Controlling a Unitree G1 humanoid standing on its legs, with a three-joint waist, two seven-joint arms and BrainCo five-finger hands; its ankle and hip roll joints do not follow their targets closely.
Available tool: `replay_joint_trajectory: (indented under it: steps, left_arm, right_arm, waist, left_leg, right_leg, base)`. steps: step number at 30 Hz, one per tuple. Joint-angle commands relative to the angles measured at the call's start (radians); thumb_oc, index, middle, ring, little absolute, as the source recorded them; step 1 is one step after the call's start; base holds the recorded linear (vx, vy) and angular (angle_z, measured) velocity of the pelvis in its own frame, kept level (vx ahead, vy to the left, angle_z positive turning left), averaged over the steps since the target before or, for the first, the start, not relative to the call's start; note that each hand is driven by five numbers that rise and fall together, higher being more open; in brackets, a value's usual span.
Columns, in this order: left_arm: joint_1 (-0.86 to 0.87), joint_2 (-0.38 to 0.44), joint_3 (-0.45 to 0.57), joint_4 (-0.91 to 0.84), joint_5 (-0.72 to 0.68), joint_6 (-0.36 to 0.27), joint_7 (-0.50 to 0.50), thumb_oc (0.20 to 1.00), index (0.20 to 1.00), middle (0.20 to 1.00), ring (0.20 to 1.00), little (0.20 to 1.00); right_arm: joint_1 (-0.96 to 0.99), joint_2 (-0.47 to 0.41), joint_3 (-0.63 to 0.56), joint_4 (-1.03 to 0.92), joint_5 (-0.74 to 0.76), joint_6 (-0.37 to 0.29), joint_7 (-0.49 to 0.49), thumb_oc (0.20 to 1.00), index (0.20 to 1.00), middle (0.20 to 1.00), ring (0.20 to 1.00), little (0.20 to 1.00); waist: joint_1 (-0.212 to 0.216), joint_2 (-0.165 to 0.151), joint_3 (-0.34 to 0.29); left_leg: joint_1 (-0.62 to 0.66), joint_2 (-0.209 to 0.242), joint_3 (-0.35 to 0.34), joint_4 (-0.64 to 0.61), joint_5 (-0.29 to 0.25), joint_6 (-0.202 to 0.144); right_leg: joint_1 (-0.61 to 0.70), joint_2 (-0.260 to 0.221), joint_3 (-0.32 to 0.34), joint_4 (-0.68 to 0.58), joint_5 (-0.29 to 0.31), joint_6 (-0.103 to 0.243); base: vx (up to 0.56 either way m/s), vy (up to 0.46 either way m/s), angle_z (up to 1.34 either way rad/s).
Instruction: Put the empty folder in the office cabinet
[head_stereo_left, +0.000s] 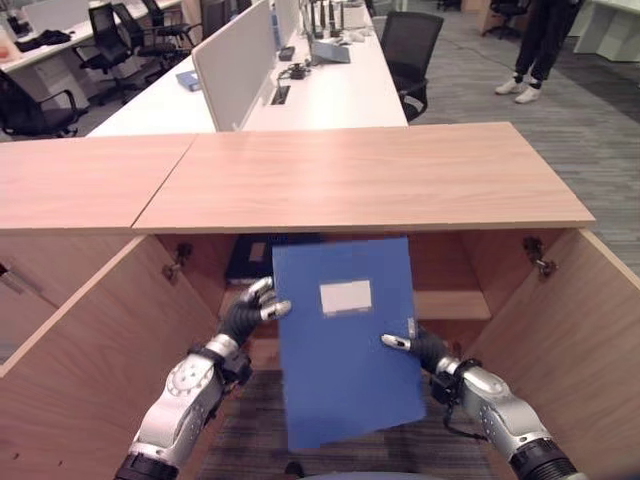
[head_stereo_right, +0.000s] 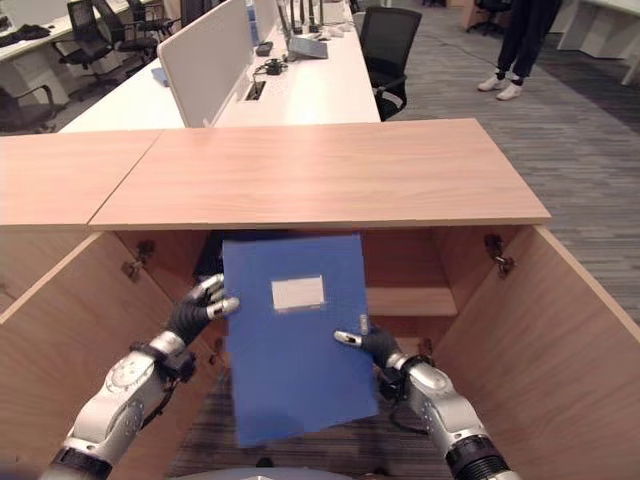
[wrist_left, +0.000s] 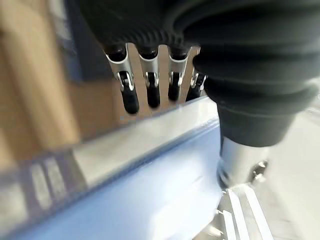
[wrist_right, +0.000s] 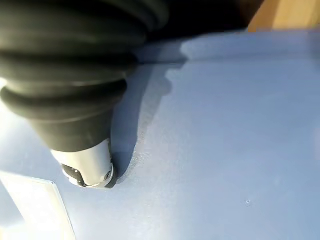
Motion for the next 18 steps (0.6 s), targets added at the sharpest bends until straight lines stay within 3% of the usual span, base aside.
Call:
replay_joint_trajectory:
  steps: [1, 9, 18]
  left_arm:
    - [-0.064, 0.037, 0.081, -0.021, 0.072, -0.067, 0.010, 1.000, 1.000, 1.000, 1.000, 1.000]
    - [0.048, 0.032, 0.132, 0.119, 0.128, -0.064, -0.007, 1.000, 1.000, 1.000, 1.000, 1.000]
    - [0.047, 0.038, 0.088, 0.272, 0.193, -0.062, -0.020, 1.000, 1.000, 1.000, 1.000, 1.000]
  right_arm:
    - [-0.032, 0.027, -0.066, 0.064, -0.045, -0.009, -0.084, 0.200, 0.200, 0.200, 0.200, 0.200]
    - [0.010, 0.064, -0.142, 0.180, -0.045, -0.014, -0.109, 0.200, 0.200, 0.200, 0.200, 0.200]
    - [-0.103, 0.088, -0.156, 0.297, 0.052, -0.036, -0.167, 0.200, 0.200, 0.200, 0.200, 0.200]
  waist:
    - [0.017, -0.032, 0.042]
    - [0.041, -0.024, 0.066]
    - [0.059, -0.008, 0.082]
  left_leg:
    - [0.043, 0.002, 0.029, 0.013, -0.106, -0.035]
    - [-0.016, -0.002, -0.009, 0.013, -0.088, -0.033]
    - [-0.021, -0.003, -0.035, 0.013, -0.088, -0.033]
  right_leg:
    - [0.008, -0.027, -0.019, 0.034, -0.117, 0.022]
    - [-0.032, -0.028, -0.047, 0.055, -0.128, 0.018]
    - [-0.026, -0.032, -0.069, 0.074, -0.144, 0.014]
  base:
    - [-0.02, 0.000, 0.14]
    - [-0.01, 0.002, 0.15]
    - [0.01, 0.000, 0.12]
